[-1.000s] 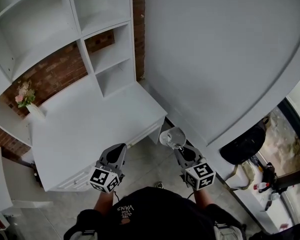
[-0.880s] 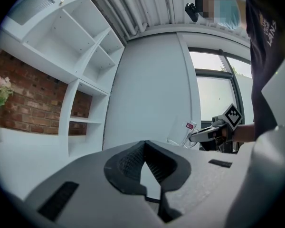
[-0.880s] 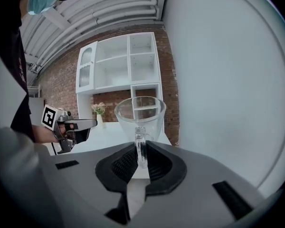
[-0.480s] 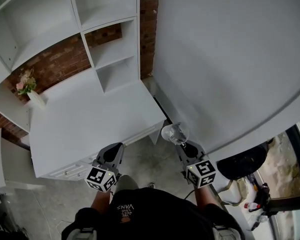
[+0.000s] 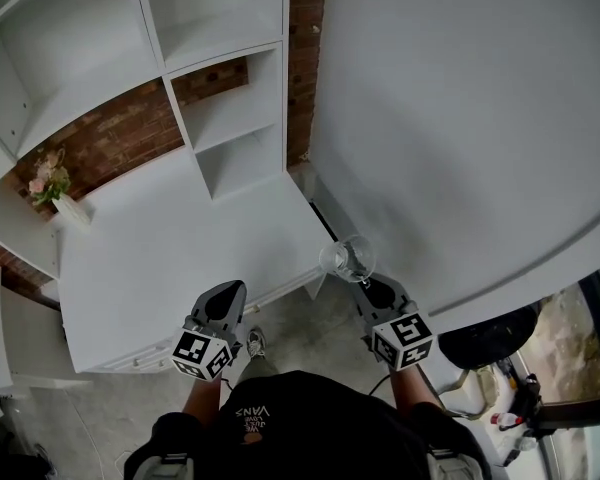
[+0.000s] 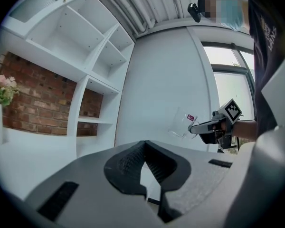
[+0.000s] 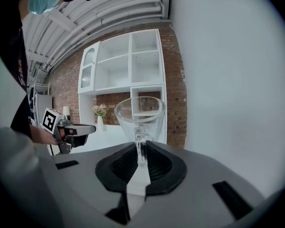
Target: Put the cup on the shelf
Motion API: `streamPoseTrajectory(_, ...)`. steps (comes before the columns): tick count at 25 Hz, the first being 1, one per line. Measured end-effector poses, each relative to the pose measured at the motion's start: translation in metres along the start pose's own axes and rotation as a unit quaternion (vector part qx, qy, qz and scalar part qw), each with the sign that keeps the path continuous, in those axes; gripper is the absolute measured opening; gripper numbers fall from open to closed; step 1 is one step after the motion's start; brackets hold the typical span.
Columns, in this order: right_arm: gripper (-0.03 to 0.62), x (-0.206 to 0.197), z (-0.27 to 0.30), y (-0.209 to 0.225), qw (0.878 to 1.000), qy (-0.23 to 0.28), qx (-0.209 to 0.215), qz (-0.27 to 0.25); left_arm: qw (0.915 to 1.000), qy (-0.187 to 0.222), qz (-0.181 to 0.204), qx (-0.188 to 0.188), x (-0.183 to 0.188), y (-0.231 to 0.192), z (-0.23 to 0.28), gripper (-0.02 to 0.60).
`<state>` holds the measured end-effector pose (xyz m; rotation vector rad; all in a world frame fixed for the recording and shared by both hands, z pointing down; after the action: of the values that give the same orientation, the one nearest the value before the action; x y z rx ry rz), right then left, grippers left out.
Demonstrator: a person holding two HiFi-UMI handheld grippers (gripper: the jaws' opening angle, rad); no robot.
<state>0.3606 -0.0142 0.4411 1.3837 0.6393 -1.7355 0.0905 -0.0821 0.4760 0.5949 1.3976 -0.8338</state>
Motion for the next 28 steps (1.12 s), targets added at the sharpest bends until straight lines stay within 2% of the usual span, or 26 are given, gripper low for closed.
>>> streamPoseTrajectory(10, 0.026, 0.051, 0.096, 0.024, 0.999, 0.009, 0.021, -0.033, 0.9996, 0.012, -0.003, 0.026, 0.016, -0.081, 0.031, 0.008)
streamPoseTrajectory(20, 0.027, 0.076, 0.211, 0.046, 0.999, 0.009, 0.046, -0.025, 0.9979, 0.01, -0.008, 0.064, 0.015, -0.167, 0.042, 0.008)
streamPoseTrajectory(28, 0.027, 0.092, 0.282, 0.066, 0.998, -0.005, 0.045, -0.031, 0.9964, 0.01, -0.013, 0.083, 0.015, -0.217, 0.051, 0.008)
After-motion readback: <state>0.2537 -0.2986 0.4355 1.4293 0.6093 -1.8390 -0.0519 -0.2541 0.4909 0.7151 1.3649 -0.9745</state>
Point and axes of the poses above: the fingertips, and each gripper's own axes: z forward along the fingers, y to its right, x out of its top, the point moved 6 cm from there along -z, backward along the fingers, and after that the axes turned 15 degrees about x, right-handed, at the moved point
